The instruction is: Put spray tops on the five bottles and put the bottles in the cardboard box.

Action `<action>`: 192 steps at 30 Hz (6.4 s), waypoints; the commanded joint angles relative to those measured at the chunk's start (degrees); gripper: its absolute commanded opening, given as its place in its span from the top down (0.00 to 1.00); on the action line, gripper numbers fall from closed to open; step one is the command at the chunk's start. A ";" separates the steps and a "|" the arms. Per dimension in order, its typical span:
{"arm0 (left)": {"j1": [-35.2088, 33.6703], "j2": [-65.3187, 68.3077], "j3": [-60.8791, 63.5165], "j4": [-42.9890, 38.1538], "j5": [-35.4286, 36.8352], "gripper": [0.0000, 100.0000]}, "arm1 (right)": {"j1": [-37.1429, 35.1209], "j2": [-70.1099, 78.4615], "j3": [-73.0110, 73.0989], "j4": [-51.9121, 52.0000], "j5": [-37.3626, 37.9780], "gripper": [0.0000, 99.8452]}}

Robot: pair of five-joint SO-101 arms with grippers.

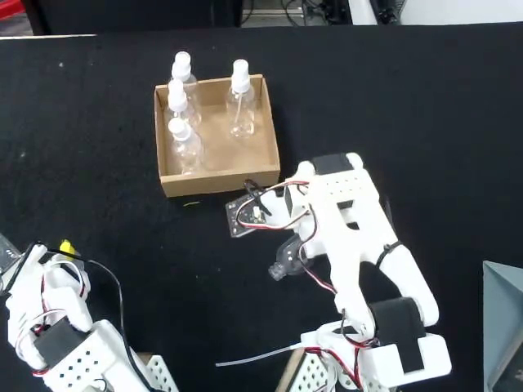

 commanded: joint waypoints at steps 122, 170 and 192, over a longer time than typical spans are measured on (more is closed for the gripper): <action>78.02 -0.26 -9.89 5.01 -6.68 0.70 | 13.54 -22.11 3.56 -18.81 -84.92 0.85; 109.58 52.92 -23.60 -13.54 0.62 0.71 | 22.42 -22.02 5.05 -22.95 -90.11 0.85; 109.14 76.48 -34.77 -13.63 0.44 0.72 | 24.18 -22.29 4.97 -22.86 -90.37 0.85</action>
